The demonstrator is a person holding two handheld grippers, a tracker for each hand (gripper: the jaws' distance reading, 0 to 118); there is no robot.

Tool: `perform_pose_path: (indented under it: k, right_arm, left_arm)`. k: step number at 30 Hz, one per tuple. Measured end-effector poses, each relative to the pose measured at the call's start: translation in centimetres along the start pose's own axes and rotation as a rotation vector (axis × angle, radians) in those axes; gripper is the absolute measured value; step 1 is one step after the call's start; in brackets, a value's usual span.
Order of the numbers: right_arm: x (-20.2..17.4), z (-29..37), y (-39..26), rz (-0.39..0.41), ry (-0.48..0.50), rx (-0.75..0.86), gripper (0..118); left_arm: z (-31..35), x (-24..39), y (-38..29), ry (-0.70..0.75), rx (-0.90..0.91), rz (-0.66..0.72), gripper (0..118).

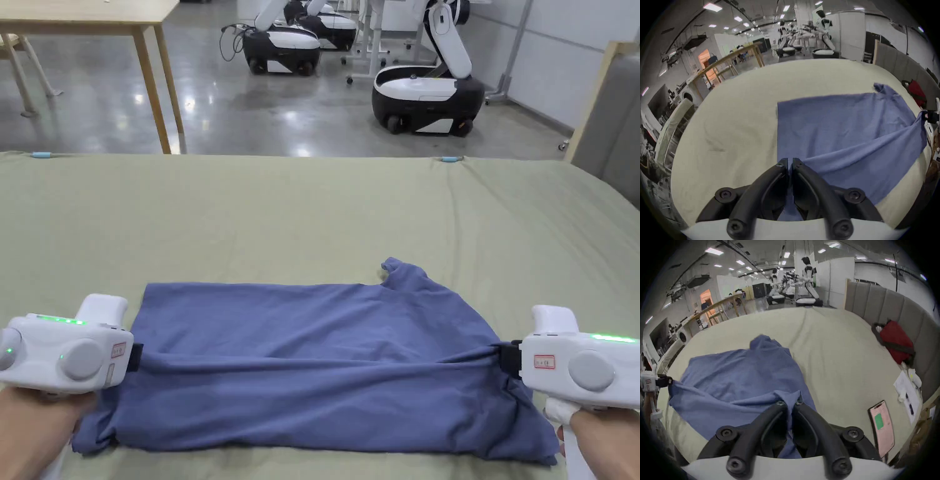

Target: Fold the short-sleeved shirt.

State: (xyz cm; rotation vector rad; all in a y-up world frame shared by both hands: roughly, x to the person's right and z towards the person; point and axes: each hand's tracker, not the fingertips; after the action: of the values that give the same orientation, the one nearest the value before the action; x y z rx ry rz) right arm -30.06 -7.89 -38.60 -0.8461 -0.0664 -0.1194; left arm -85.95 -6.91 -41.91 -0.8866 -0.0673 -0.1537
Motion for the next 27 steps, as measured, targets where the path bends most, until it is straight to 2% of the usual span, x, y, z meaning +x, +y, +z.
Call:
perform_pose_path:
  k: [2, 3, 4, 5, 6, 7, 10, 12, 13, 14, 15, 16, 18, 23, 27]
  right_arm:
    - [0.6, 1.0, -0.6, -0.003, 0.055, 0.049, 6]
    - [0.5, 1.9, -0.8, 0.012, 0.06, 0.056, 7]
    - [0.1, 3.2, -1.1, 0.033, 0.051, 0.07, 30]
    - [-0.3, 5.4, -1.9, 0.065, 0.049, 0.148, 69]
    - [-1.0, 7.5, -2.8, 0.093, 0.056, 0.237, 102]
    - [-1.7, 9.4, -3.8, 0.114, 0.081, 0.282, 112]
    - [-4.0, 13.9, -8.0, 0.131, 0.172, 0.385, 110]
    - [-5.3, 15.0, -10.5, 0.117, 0.27, 0.339, 106]
    - [-6.1, 15.2, -11.8, 0.113, 0.261, 0.313, 83]
    - [-6.9, 15.3, -12.8, 0.128, 0.232, 0.309, 49]
    - [-7.4, 15.5, -13.7, 0.139, 0.227, 0.311, 15]
    - [-7.7, 15.8, -14.3, 0.158, 0.255, 0.294, 5]
    - [-8.5, 15.9, -15.0, 0.164, 0.259, 0.278, 5]
    - [-9.3, 16.3, -15.6, 0.187, 0.258, 0.273, 5]
    - [-9.1, 16.2, -15.7, 0.187, 0.246, 0.259, 5]
  left_arm:
    - [1.7, 0.2, -0.7, -0.035, 0.079, 0.023, 5]
    - [2.9, 0.1, -1.0, -0.069, 0.105, 0.022, 11]
    - [4.2, 0.2, -1.6, -0.077, 0.128, 0.02, 45]
    - [6.2, 0.5, -2.4, -0.078, 0.199, 0.011, 85]
    - [8.4, 1.3, -3.1, -0.051, 0.265, 0.003, 109]
    - [10.2, 1.9, -4.1, -0.033, 0.294, -0.004, 109]
    - [14.4, 3.6, -8.7, -0.058, 0.35, 0.01, 109]
    - [15.5, 4.2, -11.7, -0.129, 0.307, 0.061, 108]
    - [15.8, 4.4, -13.3, -0.16, 0.282, 0.104, 104]
    - [14.9, 4.0, -14.4, -0.166, 0.273, 0.125, 90]
    - [14.9, 4.1, -15.2, -0.147, 0.268, 0.129, 56]
    - [15.3, 4.3, -15.9, -0.094, 0.256, 0.097, 0]
    - [15.0, 3.8, -16.0, -0.158, 0.218, 0.125, 0]
    - [13.7, 1.9, -15.2, -0.094, 0.231, 0.128, 0]
    - [10.5, -0.2, -13.8, -0.052, 0.173, 0.177, 27]
